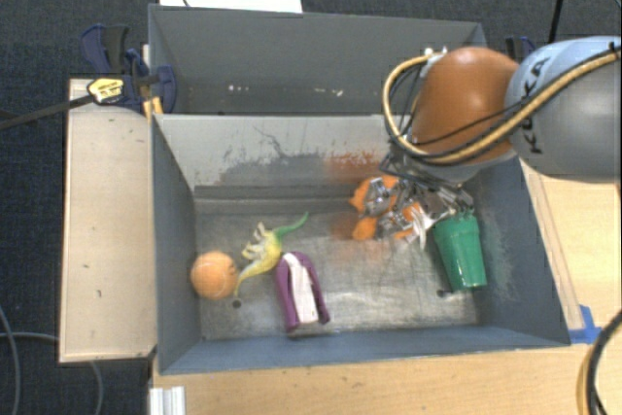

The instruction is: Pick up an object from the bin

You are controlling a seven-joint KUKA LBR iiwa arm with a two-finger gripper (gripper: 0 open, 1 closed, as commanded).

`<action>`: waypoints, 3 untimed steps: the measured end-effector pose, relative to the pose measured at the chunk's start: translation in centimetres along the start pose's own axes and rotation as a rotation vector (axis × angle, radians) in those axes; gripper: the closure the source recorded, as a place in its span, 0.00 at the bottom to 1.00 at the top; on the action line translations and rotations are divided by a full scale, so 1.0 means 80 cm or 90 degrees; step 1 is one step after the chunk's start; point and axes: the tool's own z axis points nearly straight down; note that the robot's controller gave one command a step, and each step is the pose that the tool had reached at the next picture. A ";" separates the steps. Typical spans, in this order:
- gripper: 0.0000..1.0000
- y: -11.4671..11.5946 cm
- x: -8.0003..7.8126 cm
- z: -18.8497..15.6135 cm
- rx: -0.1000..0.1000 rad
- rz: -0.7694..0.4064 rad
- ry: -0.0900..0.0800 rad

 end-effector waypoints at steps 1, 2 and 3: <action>1.00 0.000 0.000 -0.026 0.000 0.000 0.000; 1.00 0.000 0.000 -0.049 0.001 0.000 -0.001; 1.00 -0.001 -0.001 -0.067 0.002 0.001 -0.003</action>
Offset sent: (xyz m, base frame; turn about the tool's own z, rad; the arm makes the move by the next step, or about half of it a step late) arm 0.0001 0.0000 0.0156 0.0000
